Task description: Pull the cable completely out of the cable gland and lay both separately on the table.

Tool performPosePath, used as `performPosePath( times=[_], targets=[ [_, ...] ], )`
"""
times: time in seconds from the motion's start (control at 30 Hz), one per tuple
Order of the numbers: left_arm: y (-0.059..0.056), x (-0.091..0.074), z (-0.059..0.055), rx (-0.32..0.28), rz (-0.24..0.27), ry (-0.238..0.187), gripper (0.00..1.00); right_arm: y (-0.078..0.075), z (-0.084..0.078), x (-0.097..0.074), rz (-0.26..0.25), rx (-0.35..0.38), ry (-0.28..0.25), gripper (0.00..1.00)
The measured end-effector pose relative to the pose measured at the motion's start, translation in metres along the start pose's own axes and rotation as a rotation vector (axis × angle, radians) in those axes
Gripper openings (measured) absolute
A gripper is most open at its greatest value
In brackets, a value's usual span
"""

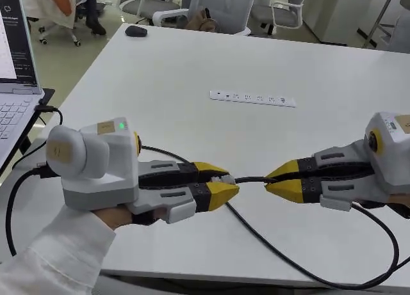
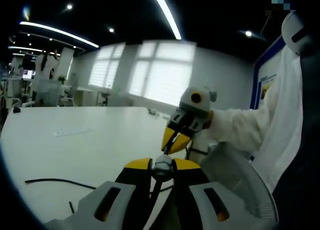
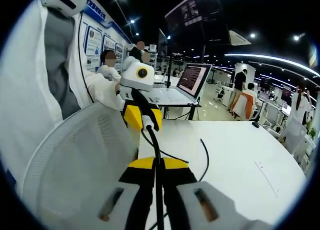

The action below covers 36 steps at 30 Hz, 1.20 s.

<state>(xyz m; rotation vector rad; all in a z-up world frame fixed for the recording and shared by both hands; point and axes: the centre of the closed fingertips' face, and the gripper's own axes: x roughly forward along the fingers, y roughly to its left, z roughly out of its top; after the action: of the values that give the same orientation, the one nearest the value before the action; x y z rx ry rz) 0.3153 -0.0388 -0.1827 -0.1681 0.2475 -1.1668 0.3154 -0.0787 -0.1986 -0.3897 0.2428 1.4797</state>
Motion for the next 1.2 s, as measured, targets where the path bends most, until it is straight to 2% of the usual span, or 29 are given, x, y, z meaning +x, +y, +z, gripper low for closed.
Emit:
performPosePath(
  times=[0.33, 0.73, 0.97, 1.1, 1.2],
  targets=[
    [0.001, 0.0, 0.001, -0.002, 0.002, -0.003, 0.18, -0.005, -0.023, -0.016, -0.037, 0.047, 0.037, 0.03],
    [0.002, 0.0, 0.001, -0.002, 0.005, -0.005, 0.18, -0.004, -0.031, -0.016, -0.048, 0.066, 0.06, 0.03],
    [0.001, 0.0, 0.002, -0.005, 0.001, -0.007, 0.18, -0.008, -0.024, -0.019, -0.055, 0.067, 0.056, 0.05],
    [0.0, 0.0, 0.002, -0.005, -0.001, -0.01, 0.18, -0.007, -0.011, -0.019, -0.06, 0.055, 0.04, 0.11],
    [-0.001, 0.001, 0.002, -0.007, -0.005, -0.009, 0.18, 0.0, 0.004, -0.015, -0.029, 0.011, 0.026, 0.16]
  ],
)
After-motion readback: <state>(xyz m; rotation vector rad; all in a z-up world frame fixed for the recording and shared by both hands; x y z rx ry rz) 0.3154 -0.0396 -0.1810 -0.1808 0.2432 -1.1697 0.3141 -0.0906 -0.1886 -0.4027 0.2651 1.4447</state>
